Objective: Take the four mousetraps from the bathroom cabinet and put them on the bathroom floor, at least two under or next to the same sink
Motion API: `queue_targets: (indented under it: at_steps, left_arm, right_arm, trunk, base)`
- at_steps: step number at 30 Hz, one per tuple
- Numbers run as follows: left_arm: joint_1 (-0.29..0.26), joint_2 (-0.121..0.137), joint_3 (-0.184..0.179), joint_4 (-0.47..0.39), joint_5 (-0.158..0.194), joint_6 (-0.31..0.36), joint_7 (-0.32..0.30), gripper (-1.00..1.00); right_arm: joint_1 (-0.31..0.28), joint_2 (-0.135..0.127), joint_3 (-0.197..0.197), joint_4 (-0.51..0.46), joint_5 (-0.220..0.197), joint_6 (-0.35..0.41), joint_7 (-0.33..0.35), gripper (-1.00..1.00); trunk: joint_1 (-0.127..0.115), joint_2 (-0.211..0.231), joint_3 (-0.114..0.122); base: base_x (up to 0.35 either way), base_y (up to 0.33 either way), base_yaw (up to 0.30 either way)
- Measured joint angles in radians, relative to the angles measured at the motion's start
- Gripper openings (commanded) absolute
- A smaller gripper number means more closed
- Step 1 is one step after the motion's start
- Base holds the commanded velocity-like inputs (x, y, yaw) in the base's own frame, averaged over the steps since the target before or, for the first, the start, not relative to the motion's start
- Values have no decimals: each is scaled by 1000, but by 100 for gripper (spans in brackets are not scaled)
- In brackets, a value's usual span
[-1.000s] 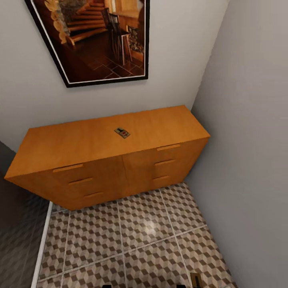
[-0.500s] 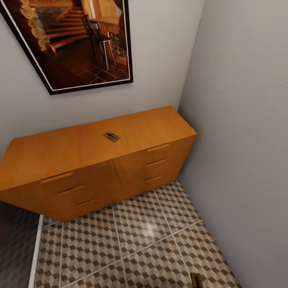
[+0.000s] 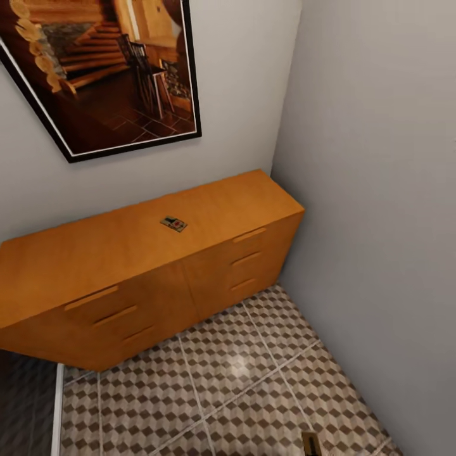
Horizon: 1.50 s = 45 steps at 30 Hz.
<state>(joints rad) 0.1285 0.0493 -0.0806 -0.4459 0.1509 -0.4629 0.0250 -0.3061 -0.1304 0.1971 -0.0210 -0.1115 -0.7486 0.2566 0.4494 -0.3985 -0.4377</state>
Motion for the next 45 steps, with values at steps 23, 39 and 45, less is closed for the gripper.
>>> queue_targets:
  at_steps: [23,39,45]
  left_arm:
    - [0,0,-29,18,-2,0,0,100]
    - [0,0,-29,18,-2,0,0,100]
    - [0,0,-29,18,-2,0,0,100]
  right_arm:
    - [0,0,0,0,0,0,0,-100]
    - [0,0,0,0,0,0,0,-100]
    - [0,0,0,0,0,0,0,-100]
  trunk:
    - [0,0,27]
    - [0,0,46]
    - [0,0,53]
  base:
    - [0,80,-223]
    - [0,104,-223]
    - [0,177,-222]
